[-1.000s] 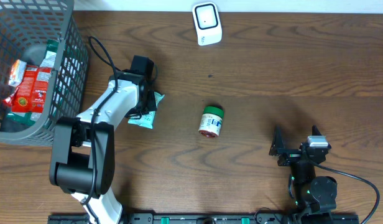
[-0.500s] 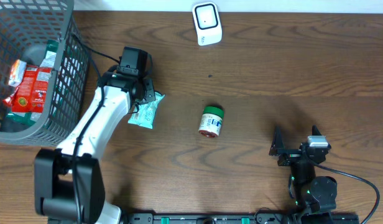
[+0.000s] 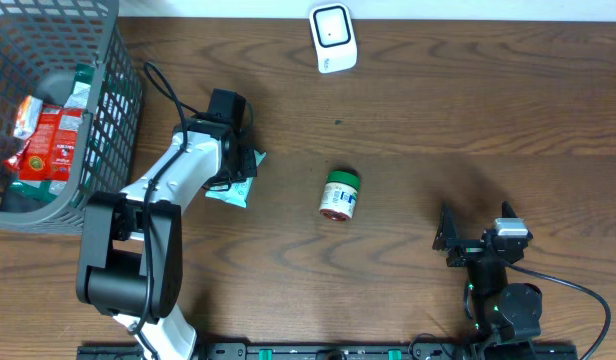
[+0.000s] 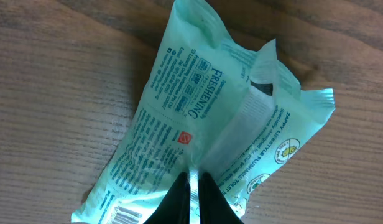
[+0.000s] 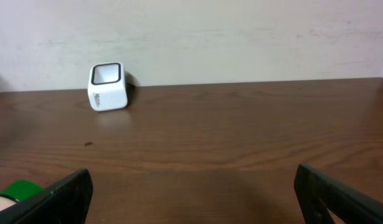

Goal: Scan the item barcode
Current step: 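Lower the wipes pack onto the table left of the jar, release, then regrasp the wipes pack and push it against the jar's left side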

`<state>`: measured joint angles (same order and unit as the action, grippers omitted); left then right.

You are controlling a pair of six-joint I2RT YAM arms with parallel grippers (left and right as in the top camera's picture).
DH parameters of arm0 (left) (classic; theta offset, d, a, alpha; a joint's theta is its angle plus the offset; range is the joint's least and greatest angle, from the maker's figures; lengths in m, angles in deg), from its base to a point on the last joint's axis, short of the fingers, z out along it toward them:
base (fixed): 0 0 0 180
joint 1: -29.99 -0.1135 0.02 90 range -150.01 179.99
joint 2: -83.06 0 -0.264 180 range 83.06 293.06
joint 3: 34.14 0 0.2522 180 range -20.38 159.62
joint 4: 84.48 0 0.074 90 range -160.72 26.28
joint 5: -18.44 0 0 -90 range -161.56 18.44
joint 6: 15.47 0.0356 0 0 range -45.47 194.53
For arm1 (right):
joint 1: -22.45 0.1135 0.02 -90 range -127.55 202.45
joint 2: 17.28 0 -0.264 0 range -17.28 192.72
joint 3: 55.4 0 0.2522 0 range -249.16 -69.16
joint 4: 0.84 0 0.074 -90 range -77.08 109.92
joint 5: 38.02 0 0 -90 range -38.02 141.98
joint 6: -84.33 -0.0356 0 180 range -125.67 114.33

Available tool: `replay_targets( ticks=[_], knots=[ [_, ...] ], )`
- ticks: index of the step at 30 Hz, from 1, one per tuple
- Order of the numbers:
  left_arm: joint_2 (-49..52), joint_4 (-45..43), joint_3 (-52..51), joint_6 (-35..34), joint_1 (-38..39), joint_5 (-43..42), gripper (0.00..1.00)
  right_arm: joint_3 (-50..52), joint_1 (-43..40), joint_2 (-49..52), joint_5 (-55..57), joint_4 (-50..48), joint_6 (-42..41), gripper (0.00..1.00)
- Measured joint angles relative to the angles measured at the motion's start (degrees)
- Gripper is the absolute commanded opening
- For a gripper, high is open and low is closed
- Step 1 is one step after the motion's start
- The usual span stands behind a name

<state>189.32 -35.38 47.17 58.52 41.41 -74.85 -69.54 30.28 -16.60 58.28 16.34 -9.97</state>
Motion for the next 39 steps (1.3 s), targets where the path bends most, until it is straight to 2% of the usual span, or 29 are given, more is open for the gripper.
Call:
replay_targets(
  ticks=[2, 4, 6, 7, 8, 12, 13, 14, 15, 16, 23, 31, 39],
  knots=[
    [-0.61, 0.37, 0.2, 0.26, -0.2, -0.31, 0.17, 0.0, 0.0, 0.0, 0.0, 0.0, 0.0, 0.99],
    [-2.6, 0.2, 0.5, 0.59, -0.31, -0.52, 0.24, 0.0, 0.0, 0.0, 0.0, 0.0, 0.0, 0.99],
    [-5.7, -0.55, 0.81, 0.87, -0.39, 0.09, 0.33, 0.0, 0.0, 0.0, 0.0, 0.0, 0.0, 0.99],
    [-7.69, -0.87, 1.09, 1.16, -0.46, 0.98, 0.41, 0.0, 0.0, 0.0, 0.0, 0.0, 0.0, 0.99],
    [-9.27, -1.01, 1.51, 1.14, -0.46, 1.81, 0.44, 0.0, 0.0, 0.0, 0.0, 0.0, -0.02, 0.99],
    [-12.68, -1.42, 3.26, 1.03, -0.5, 7.72, 0.45, 0.0, 0.0, 0.0, 0.0, 0.0, -0.02, 0.99],
    [-12.68, -1.44, 3.26, 1.05, -0.52, 8.66, 0.45, 0.0, 0.0, 0.0, 0.0, 0.0, 0.0, 0.99],
    [-12.33, -1.33, 3.21, 1.03, -0.68, 9.77, 0.38, 0.0, 0.0, 0.0, 0.0, 0.0, 0.0, 0.99],
    [-11.74, -1.31, 3.19, 0.9, -0.94, 10.69, 0.2, 0.0, 0.0, 0.0, 0.0, 0.0, -0.02, 0.99],
    [-11.02, -1.33, 3.19, 0.74, -1.36, 11.43, 0.07, 0.0, 0.0, 0.0, 0.0, 0.0, 0.0, 0.99],
    [-4.52, -1.44, 3.19, 1.9, -5.86, 12.2, 0.07, 0.0, 0.0, 0.0, 0.0, 0.0, 0.0, 0.99],
    [2.12, -3.08, 3.15, 6.88, -7.19, 4.98, 0.07, 0.0, 0.0, 0.0, 0.0, 0.0, 0.0, 0.99],
    [6.29, -3.58, 3.32, 7.54, -7.19, -0.02, 0.07, 0.0, 0.0, 0.0, 0.0, 0.0, 0.0, 0.99]
  ],
)
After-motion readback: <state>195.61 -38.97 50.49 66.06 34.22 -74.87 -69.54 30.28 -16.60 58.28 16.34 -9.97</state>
